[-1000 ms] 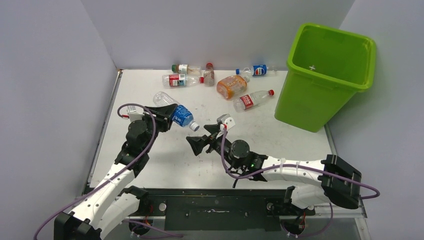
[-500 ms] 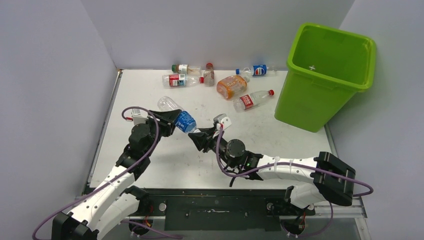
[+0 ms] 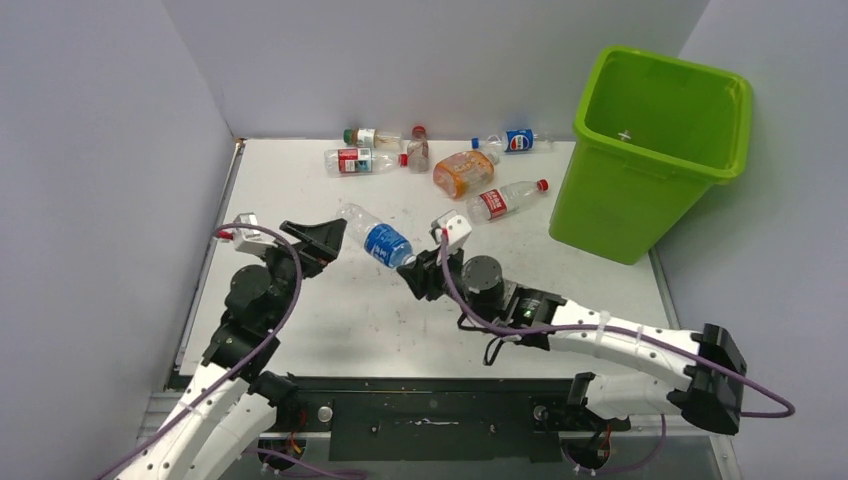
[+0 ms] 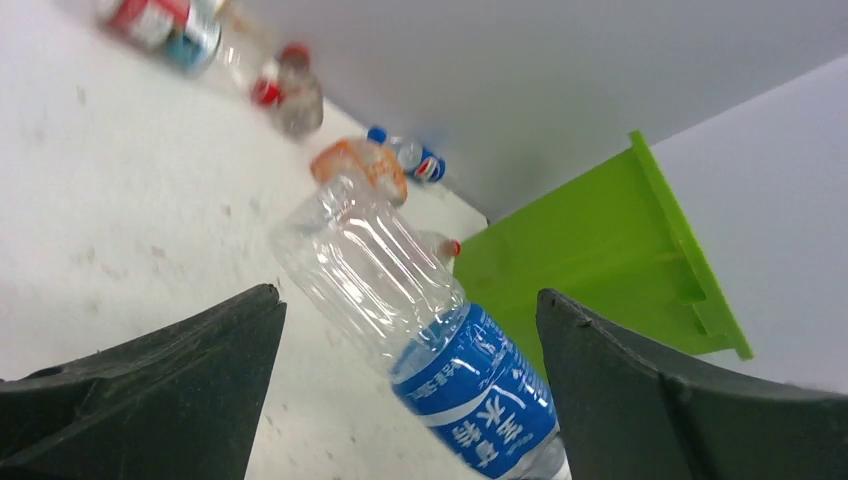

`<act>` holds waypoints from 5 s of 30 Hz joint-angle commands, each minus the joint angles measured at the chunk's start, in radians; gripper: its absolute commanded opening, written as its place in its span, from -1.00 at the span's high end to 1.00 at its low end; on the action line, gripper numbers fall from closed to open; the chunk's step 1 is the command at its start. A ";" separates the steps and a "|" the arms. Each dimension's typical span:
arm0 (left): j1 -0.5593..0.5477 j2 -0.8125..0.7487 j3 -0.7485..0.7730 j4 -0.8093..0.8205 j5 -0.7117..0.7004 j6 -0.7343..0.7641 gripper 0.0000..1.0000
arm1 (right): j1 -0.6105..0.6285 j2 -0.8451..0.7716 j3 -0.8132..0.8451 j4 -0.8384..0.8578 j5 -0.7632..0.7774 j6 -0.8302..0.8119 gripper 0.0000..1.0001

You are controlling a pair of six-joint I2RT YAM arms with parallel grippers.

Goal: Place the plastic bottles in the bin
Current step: Place the plastic bottle in the trash bin, then pick up the plastic bottle at the center of the board.

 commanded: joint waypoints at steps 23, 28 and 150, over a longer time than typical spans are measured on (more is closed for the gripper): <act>-0.436 0.194 0.297 -0.291 0.466 1.769 -0.92 | -0.151 -0.086 0.600 -1.022 -0.488 -0.161 0.89; -0.448 0.240 0.268 -0.203 0.360 1.777 -0.94 | -0.149 -0.082 0.636 -1.031 -0.510 -0.155 0.89; -0.636 0.113 0.040 0.228 -0.440 1.125 -0.92 | -0.708 0.611 0.051 0.183 0.284 1.141 -0.79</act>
